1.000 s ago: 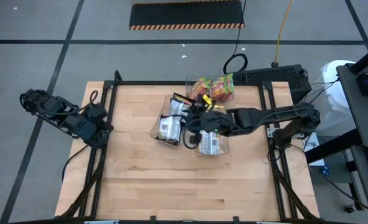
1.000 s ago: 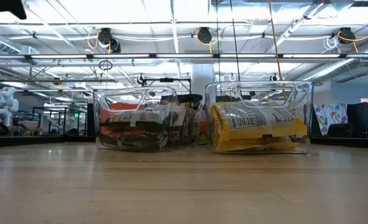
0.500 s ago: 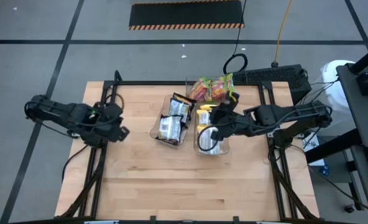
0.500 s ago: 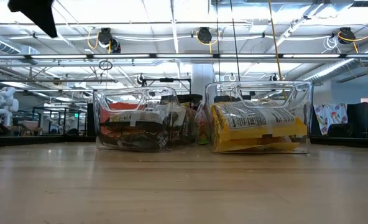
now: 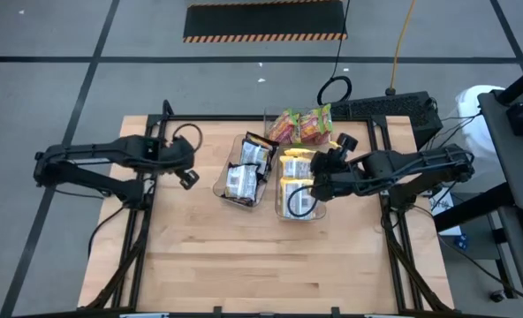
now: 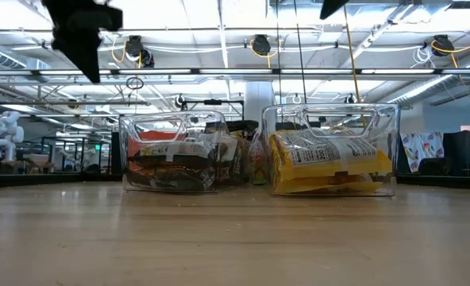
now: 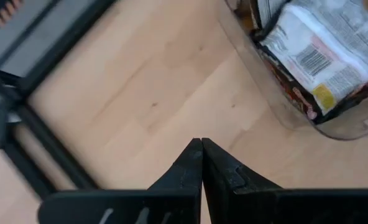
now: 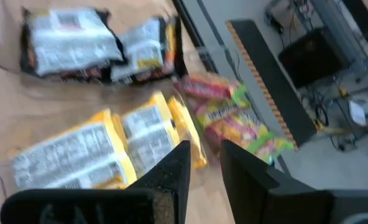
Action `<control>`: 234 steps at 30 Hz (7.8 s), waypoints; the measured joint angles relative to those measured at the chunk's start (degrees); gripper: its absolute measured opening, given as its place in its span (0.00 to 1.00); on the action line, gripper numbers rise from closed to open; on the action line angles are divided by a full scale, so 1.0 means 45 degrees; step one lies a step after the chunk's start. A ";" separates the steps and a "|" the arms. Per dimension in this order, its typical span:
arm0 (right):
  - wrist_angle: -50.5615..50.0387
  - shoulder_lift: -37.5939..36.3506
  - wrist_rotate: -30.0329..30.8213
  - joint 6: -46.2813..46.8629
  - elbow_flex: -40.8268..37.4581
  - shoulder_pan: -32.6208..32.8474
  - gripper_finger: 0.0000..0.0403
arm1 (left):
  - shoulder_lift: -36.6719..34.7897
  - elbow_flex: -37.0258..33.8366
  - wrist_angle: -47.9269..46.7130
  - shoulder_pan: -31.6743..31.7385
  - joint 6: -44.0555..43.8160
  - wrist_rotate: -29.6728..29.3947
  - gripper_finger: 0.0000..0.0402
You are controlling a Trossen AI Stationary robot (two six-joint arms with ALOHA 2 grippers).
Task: Sort Maruchan noodles
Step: Adjust the transparent bins on the shelf
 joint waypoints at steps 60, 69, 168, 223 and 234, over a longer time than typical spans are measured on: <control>0.7941 -0.5502 -0.1722 -0.0397 -1.1058 -0.2210 0.20 | 0.4474 -0.5801 1.3470 0.2460 0.1307 0.4979 0.01; 0.7941 -0.5502 -0.1722 -0.0480 -1.1058 -0.2210 0.20 | 0.4474 -0.5803 1.4485 0.1453 0.0381 0.5063 0.01; 1.5918 -0.5482 -0.2325 -0.6195 -1.5094 -0.8729 0.20 | -0.0476 -0.5796 0.9898 0.1944 -0.0309 0.3673 0.01; 2.2755 -0.1631 -1.0727 -0.7948 -1.5094 -1.4168 0.20 | -0.0471 -0.5796 0.9880 0.1944 -0.1392 0.3678 0.01; 2.3122 -0.1640 -1.2112 -0.7872 -1.5094 -1.4168 0.20 | -0.0471 -0.5796 0.9883 0.1944 -0.1387 0.3678 0.01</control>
